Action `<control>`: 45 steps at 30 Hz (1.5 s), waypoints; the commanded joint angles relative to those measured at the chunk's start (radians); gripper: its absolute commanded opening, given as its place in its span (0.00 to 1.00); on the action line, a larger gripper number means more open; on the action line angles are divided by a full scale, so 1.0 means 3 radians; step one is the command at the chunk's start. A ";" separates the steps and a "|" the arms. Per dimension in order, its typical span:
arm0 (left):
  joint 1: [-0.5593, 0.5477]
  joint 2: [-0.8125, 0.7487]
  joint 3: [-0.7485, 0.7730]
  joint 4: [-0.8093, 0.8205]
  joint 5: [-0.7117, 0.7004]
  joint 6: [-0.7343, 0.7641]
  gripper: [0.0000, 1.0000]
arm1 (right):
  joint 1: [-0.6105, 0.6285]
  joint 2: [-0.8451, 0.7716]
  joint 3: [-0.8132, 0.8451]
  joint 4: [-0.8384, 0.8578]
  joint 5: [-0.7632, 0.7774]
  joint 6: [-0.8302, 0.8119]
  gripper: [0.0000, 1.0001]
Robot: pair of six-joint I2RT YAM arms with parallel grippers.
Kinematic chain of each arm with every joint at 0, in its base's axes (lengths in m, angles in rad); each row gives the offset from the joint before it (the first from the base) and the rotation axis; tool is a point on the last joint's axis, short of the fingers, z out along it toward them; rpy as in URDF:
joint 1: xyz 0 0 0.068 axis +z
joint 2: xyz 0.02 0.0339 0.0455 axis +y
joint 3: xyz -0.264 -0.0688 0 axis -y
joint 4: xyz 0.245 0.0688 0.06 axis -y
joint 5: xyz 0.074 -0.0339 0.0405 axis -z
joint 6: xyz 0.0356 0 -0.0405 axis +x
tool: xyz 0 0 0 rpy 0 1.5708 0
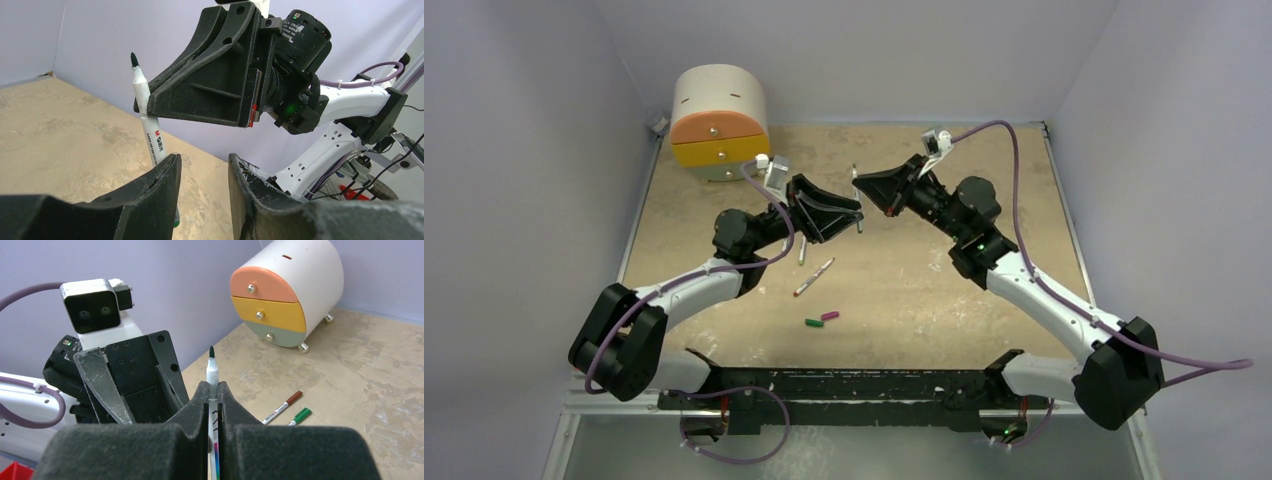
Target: Insert the pens into the pen caps
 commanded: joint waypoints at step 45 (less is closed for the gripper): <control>-0.0193 -0.0159 0.0413 -0.0983 -0.0155 0.0819 0.00 | -0.0048 -0.0370 0.0068 0.0138 -0.0004 -0.0004 0.00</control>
